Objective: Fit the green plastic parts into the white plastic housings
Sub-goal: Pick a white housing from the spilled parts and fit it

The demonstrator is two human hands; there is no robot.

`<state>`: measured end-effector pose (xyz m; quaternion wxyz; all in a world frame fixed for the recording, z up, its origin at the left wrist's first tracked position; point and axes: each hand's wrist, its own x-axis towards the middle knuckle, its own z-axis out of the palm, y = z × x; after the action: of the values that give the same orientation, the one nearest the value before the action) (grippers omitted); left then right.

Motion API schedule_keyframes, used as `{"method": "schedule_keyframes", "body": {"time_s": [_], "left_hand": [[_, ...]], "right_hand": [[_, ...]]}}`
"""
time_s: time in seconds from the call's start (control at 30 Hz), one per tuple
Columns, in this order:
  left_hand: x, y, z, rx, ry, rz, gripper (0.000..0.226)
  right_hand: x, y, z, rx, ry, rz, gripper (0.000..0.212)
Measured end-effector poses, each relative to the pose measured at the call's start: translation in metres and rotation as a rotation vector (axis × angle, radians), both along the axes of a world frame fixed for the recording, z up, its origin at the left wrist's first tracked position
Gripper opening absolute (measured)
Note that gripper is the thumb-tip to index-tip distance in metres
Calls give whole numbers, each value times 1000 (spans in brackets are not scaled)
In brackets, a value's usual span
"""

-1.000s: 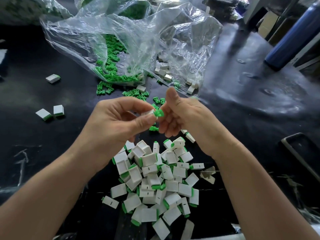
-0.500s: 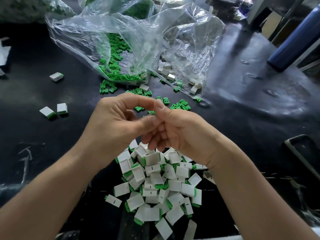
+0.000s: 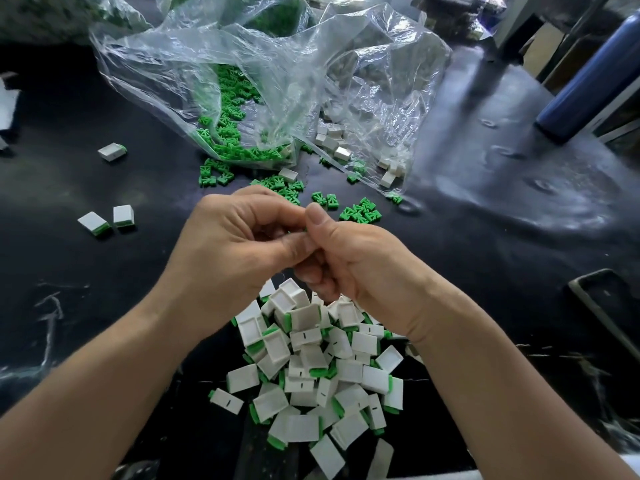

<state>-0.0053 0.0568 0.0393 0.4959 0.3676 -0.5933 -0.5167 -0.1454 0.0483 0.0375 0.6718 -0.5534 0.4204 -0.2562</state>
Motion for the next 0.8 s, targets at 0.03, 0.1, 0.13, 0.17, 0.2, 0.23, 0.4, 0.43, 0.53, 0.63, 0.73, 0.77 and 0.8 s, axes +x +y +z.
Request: {"method": "schedule_keyframes", "body": {"time_s": [0.03,0.1,0.13,0.17,0.2,0.23,0.4,0.43,0.53,0.63,0.73,0.77,0.8], "left_hand": [[0,0,1,-1,-1,2,12],[0,0,1,2,1,13,14],[0,0,1,13,5,14,16],[-1,0,2,33,10,9,17],[0,0,3,57,12,0,16],[1,1,3,81,8,-7,14],[4,-1,4,169,-13,-2,20],[4,-1,5,176,-23,-10,19],[5,-1,6,190,-21,-50,16],[6,-2,5,233,-31,-39,19],[7,-3,5,262,-29,-17,19],[7,-3,4,266,-39,-11,18],[8,-3,4,269,-52,-1,16]], "right_hand": [[0,0,0,6,-6,2,74],[0,-1,-1,25,-18,23,68],[0,-1,-2,39,-24,34,65],[-1,-2,-2,53,-30,39,61],[-1,-3,-2,67,-37,40,57],[-1,-3,-2,75,-46,42,54],[-2,-4,-2,40,-23,49,57],[-2,-3,-2,25,-10,47,56],[-3,-2,-2,-26,29,32,56],[-3,0,1,-76,83,27,51],[-2,2,3,-92,110,17,49],[-1,3,4,-93,115,11,48],[-1,3,4,-93,117,4,46]]}}
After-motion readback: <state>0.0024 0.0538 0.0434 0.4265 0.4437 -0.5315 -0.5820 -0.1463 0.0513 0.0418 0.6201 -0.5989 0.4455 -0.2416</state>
